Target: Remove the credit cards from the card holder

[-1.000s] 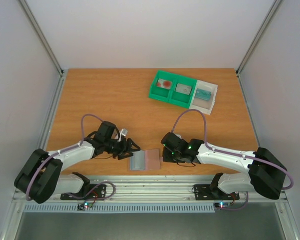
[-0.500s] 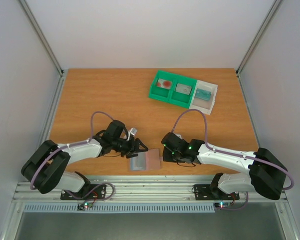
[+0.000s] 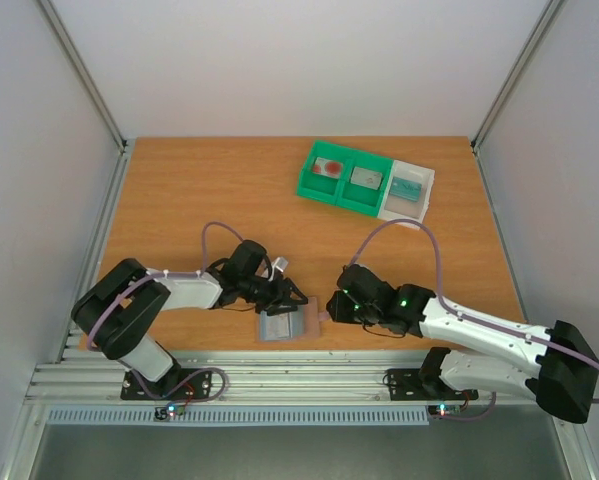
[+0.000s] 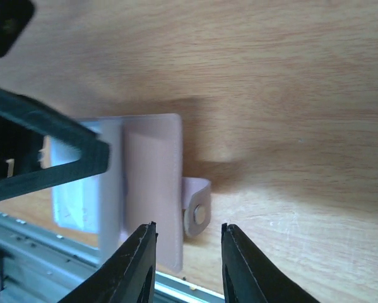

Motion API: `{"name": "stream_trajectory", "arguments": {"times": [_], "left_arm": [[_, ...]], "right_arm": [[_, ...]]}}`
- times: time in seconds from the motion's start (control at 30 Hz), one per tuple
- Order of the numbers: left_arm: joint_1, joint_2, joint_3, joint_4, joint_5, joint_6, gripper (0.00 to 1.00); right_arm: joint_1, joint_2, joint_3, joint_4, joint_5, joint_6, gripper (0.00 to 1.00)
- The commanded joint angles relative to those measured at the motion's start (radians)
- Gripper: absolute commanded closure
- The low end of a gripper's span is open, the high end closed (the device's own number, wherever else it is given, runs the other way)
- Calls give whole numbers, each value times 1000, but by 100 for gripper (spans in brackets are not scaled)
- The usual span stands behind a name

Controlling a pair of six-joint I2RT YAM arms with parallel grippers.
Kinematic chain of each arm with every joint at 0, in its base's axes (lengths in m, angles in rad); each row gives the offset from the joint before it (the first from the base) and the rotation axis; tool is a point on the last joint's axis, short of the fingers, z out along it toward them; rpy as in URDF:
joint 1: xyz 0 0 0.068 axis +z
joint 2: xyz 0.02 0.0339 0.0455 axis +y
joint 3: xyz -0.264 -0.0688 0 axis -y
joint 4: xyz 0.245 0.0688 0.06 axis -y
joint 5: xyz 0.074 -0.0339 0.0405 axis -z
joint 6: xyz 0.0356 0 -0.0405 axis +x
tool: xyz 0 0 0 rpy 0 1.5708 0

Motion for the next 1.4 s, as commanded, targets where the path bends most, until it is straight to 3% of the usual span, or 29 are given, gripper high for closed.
{"name": "stream_trajectory", "arguments": {"times": [0.0, 0.33, 0.8, 1.2, 1.37], "left_arm": [[-31, 43, 56, 65, -13, -3, 53], [-51, 110, 103, 64, -28, -4, 50], [-50, 9, 132, -17, -48, -21, 46], [69, -240, 130, -504, -255, 143, 47], [91, -334, 62, -588, -314, 195, 48]], "right_arm": [[29, -66, -6, 7, -51, -23, 69], [120, -8, 38, 103, -40, -23, 77], [167, 206, 25, 194, 29, 13, 81], [168, 287, -8, 160, 86, 48, 84], [168, 322, -17, 162, 88, 66, 86]]}}
